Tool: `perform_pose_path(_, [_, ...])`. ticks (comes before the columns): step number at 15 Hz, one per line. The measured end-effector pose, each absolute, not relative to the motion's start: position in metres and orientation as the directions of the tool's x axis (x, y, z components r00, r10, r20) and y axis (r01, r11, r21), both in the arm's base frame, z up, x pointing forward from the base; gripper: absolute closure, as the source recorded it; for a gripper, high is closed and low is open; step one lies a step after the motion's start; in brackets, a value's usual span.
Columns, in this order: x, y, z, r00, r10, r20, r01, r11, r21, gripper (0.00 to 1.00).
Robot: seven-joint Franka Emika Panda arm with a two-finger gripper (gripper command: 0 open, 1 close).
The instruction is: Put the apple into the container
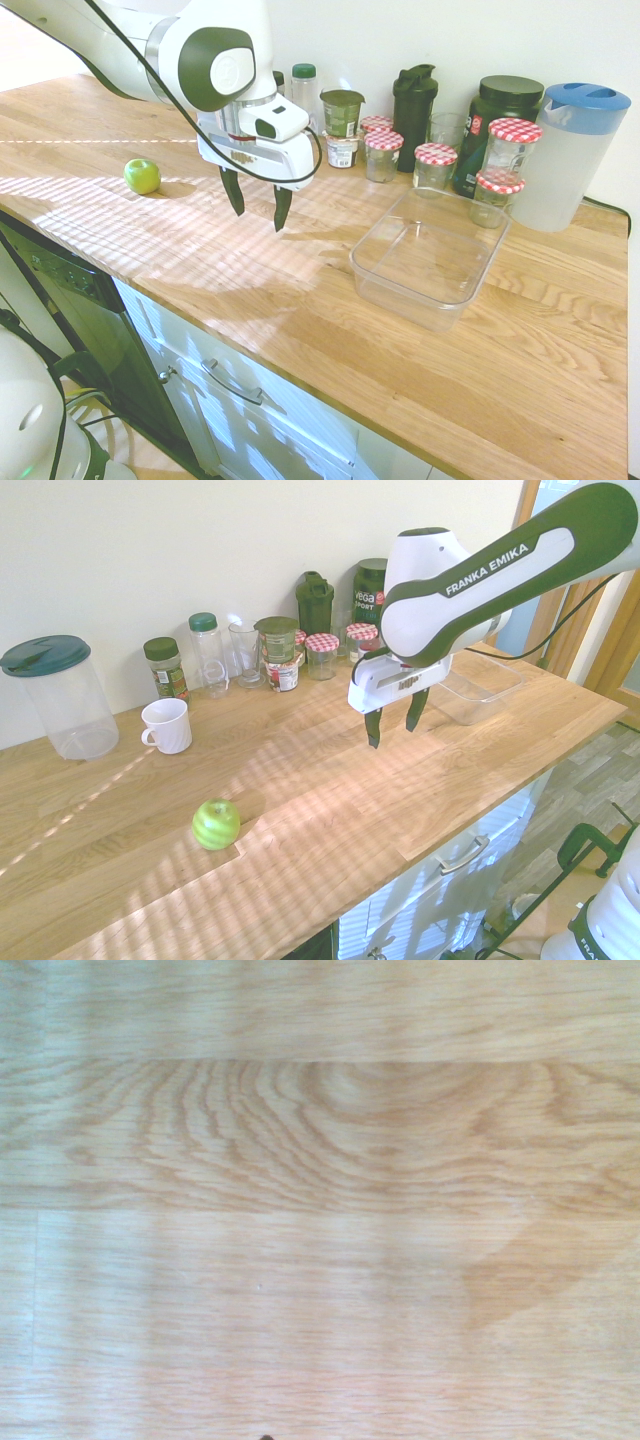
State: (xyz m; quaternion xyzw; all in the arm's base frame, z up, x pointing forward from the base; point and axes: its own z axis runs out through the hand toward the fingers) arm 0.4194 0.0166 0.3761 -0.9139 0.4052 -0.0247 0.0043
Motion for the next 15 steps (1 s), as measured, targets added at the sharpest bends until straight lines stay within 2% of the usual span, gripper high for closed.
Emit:
perform_pose_path(4, [0.437,0.037,0.392,0.715,-0.696,0.065,-0.695,-0.718,-0.045,0.0])
perform_pose_path(8, [0.455,0.149,0.437,0.838,-0.544,0.042,-0.541,-0.839,-0.052,0.0])
perform_pose_path(12, [0.442,0.278,0.428,0.916,-0.399,0.027,-0.398,-0.916,-0.038,0.0])
perform_pose_path(15, [0.448,0.32,0.409,0.946,-0.323,0.04,-0.321,-0.946,-0.042,0.0])
